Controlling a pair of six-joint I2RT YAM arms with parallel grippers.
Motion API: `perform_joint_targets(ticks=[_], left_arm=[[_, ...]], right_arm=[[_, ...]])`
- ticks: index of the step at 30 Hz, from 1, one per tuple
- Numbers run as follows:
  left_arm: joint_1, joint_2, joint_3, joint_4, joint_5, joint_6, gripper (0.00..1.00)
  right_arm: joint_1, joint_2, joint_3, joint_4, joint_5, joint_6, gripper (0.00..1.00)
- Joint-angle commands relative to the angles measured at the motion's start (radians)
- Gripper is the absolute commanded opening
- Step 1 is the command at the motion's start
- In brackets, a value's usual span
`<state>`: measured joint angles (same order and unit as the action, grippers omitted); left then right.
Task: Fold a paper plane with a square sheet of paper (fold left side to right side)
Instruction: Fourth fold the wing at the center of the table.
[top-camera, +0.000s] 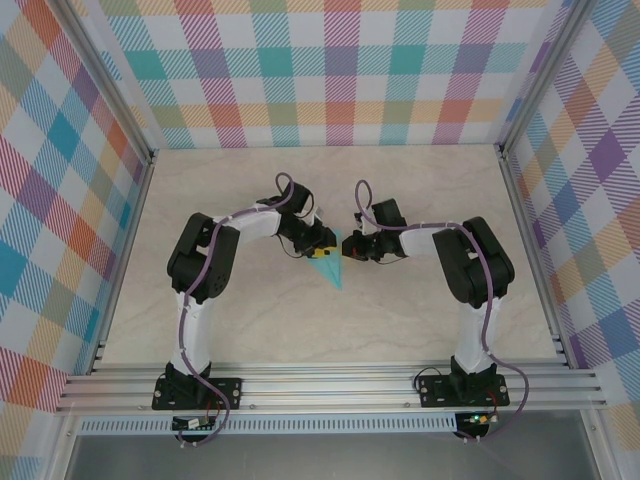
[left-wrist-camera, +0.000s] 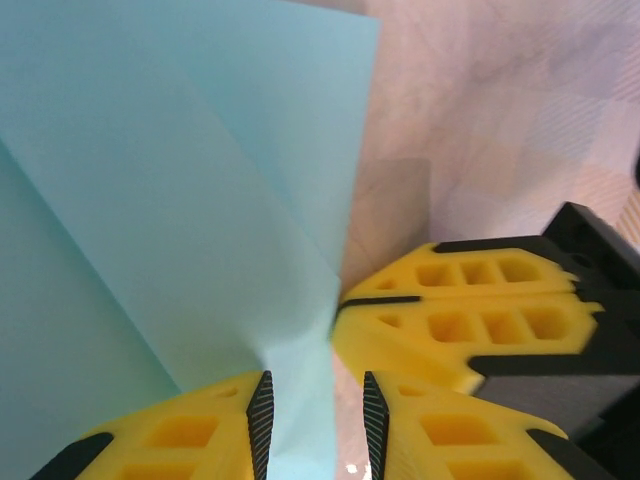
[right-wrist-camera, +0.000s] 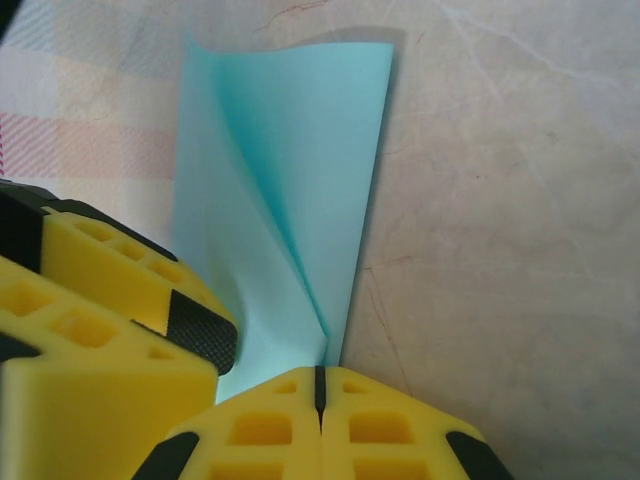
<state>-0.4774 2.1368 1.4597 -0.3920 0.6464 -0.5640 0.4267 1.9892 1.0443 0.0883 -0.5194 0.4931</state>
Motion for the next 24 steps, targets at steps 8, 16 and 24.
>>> perform_joint_targets(ticks=[8, 16, 24], left_arm=[[-0.003, 0.041, 0.002, -0.026, -0.04, 0.013, 0.31], [-0.004, 0.053, -0.066, 0.02, -0.06, -0.023, 0.3], [-0.005, 0.046, -0.088, 0.027, -0.07, -0.032, 0.3]], right_arm=[[0.009, 0.036, 0.009, -0.087, 0.031, -0.028, 0.0], [-0.004, -0.008, 0.053, -0.088, -0.005, -0.025, 0.0], [-0.025, -0.182, 0.025, -0.169, -0.034, -0.067, 0.19]])
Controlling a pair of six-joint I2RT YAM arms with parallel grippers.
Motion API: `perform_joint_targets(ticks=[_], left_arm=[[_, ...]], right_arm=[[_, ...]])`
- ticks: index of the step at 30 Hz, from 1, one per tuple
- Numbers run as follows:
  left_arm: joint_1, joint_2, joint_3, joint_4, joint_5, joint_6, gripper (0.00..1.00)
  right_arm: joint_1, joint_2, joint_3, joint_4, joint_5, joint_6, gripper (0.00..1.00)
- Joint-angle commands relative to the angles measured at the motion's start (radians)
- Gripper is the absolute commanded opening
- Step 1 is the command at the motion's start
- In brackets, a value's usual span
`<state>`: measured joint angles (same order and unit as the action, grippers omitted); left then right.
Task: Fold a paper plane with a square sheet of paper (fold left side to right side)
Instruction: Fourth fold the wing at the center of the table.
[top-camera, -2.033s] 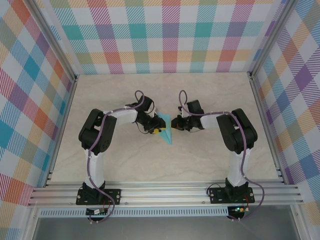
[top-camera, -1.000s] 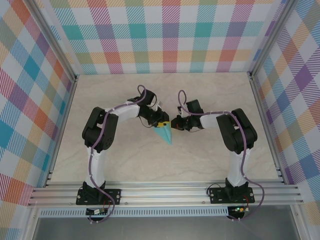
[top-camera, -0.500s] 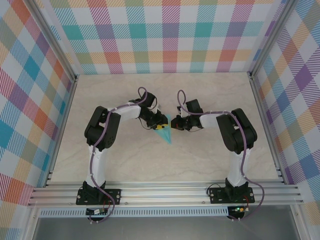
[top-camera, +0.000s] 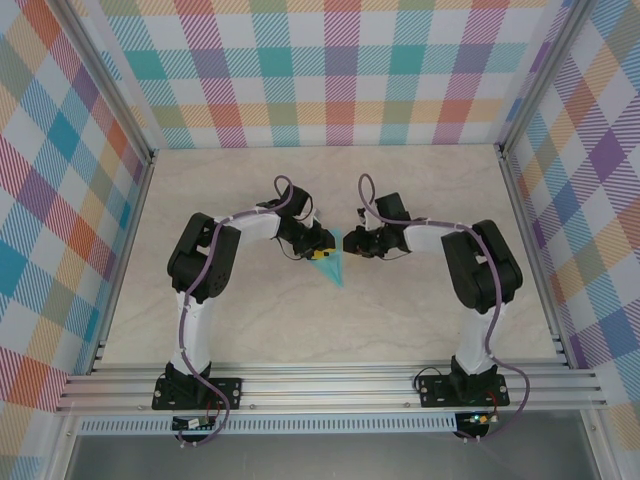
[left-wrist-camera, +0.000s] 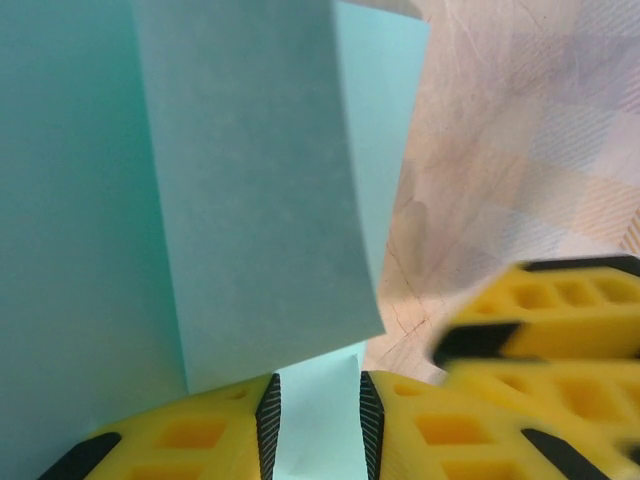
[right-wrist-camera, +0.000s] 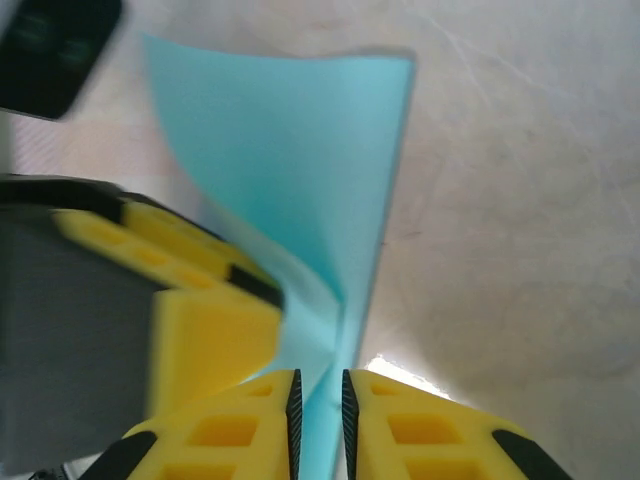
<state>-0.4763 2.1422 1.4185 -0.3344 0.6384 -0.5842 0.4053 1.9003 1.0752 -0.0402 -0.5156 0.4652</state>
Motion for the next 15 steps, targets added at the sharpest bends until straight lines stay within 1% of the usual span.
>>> perform_joint_targets(ticks=[1, 4, 7, 10, 15], left_arm=[[-0.008, 0.039, -0.047, -0.032, -0.065, -0.011, 0.3], [-0.008, 0.034, -0.045, -0.037, -0.073, -0.009, 0.3], [-0.008, 0.033, -0.044, -0.041, -0.077, -0.007, 0.3], [-0.008, 0.035, -0.041, -0.045, -0.077, -0.005, 0.29], [-0.008, 0.034, -0.041, -0.051, -0.081, -0.001, 0.29]], right_arm=[[0.001, -0.119, -0.026, -0.041, -0.058, -0.039, 0.19], [0.049, -0.175, -0.096, -0.025, -0.07, -0.025, 0.2], [0.116, -0.189, -0.129, -0.012, -0.058, -0.027, 0.2], [0.159, -0.151, -0.108, -0.017, -0.049, -0.035, 0.2], [0.183, -0.077, -0.054, -0.054, -0.038, -0.06, 0.2]])
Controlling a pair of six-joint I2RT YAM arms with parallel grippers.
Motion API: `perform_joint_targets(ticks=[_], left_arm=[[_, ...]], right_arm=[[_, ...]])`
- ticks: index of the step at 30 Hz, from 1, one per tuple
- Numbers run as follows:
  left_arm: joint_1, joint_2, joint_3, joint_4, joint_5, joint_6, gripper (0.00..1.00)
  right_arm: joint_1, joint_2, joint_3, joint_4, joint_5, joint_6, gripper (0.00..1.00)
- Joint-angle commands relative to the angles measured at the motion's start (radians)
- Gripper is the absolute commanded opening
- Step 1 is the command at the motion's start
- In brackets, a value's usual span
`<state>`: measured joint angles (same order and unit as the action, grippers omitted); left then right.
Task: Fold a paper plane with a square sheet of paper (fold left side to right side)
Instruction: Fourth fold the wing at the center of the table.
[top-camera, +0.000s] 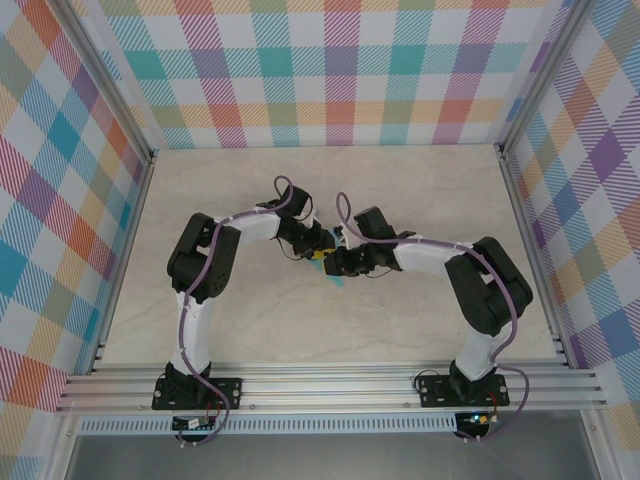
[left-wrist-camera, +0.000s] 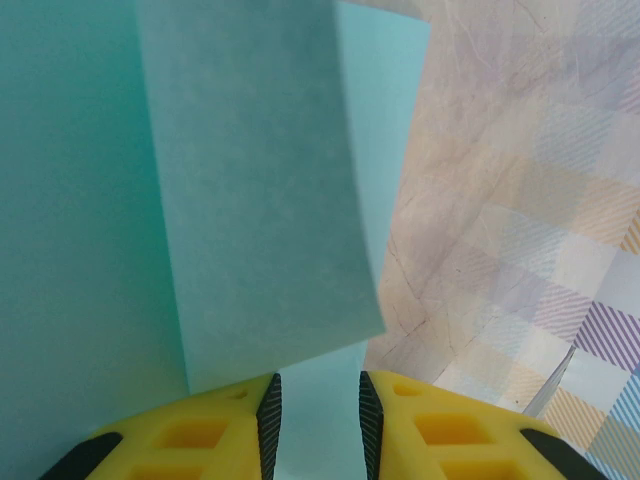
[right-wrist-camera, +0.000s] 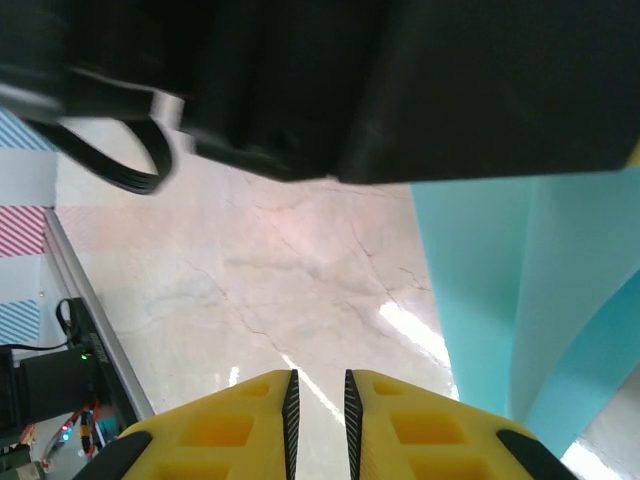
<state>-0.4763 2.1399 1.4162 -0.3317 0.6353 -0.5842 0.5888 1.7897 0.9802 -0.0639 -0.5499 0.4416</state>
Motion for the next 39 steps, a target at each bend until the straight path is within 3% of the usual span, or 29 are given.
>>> perform_joint_targets(ticks=[1, 26, 39], left_arm=[[-0.007, 0.036, -0.038, -0.056, -0.078, -0.001, 0.29], [-0.007, 0.039, -0.032, -0.06, -0.083, 0.001, 0.29], [-0.004, 0.038, -0.031, -0.067, -0.087, 0.001, 0.29]], right_arm=[[-0.001, 0.046, 0.048, -0.042, -0.002, -0.041, 0.2], [0.0, 0.094, 0.035, -0.163, 0.064, -0.091, 0.2], [0.001, 0.073, -0.027, -0.236, 0.027, -0.132, 0.15]])
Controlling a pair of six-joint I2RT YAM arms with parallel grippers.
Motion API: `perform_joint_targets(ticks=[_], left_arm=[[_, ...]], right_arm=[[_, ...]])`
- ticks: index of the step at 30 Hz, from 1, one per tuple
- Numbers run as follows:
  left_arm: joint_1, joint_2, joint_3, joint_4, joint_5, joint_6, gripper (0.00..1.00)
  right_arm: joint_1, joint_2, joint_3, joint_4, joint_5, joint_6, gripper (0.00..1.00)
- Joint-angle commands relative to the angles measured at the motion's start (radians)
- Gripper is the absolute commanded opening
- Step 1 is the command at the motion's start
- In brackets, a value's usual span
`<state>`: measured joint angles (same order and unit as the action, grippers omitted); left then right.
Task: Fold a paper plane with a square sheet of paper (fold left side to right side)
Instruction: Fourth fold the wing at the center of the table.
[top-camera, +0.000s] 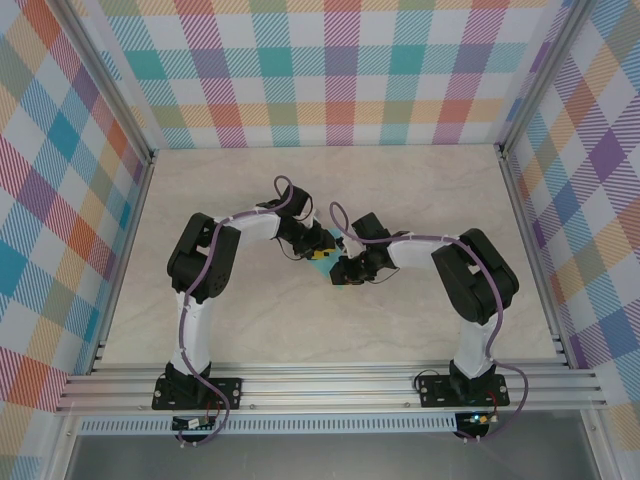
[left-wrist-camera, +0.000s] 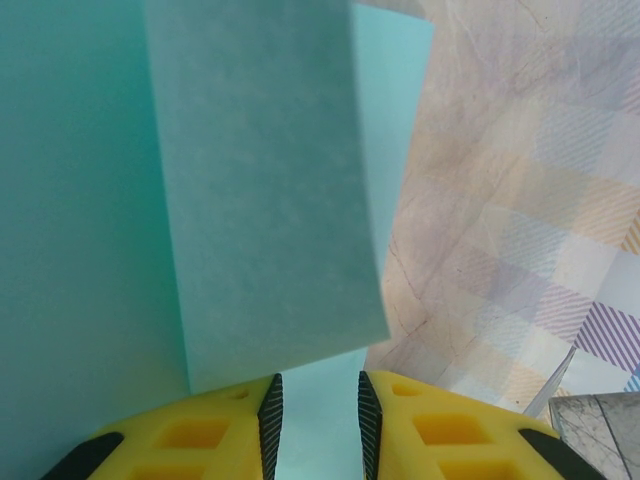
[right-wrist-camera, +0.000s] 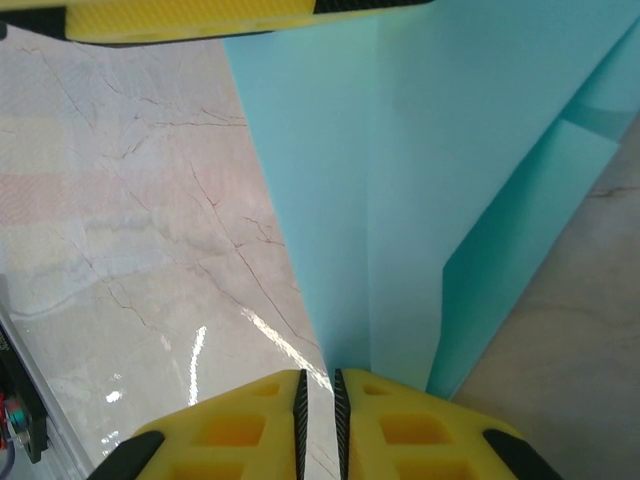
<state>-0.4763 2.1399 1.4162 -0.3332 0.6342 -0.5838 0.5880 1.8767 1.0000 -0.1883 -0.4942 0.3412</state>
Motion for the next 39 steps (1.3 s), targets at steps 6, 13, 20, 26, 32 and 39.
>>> perform_joint_targets(ticks=[6, 13, 20, 26, 32, 39], left_arm=[[-0.001, 0.039, -0.031, -0.067, -0.09, 0.001, 0.29], [-0.002, 0.035, -0.033, -0.067, -0.088, 0.001, 0.29], [-0.002, 0.032, -0.033, -0.065, -0.089, -0.001, 0.29], [-0.004, 0.029, -0.033, -0.061, -0.089, -0.004, 0.29], [-0.002, 0.02, -0.03, -0.071, -0.09, 0.0, 0.29], [0.017, 0.023, 0.023, -0.11, -0.099, 0.022, 0.3]], right_arm=[[0.002, -0.056, -0.129, -0.131, -0.069, -0.04, 0.14], [-0.031, -0.176, -0.14, -0.069, -0.096, -0.005, 0.13], [-0.055, -0.134, -0.077, 0.102, -0.129, 0.057, 0.01], [-0.047, -0.003, 0.019, 0.141, -0.097, 0.061, 0.0], [-0.036, 0.057, 0.038, 0.072, -0.034, 0.031, 0.0], [-0.037, 0.059, -0.003, -0.021, 0.039, -0.008, 0.0]])
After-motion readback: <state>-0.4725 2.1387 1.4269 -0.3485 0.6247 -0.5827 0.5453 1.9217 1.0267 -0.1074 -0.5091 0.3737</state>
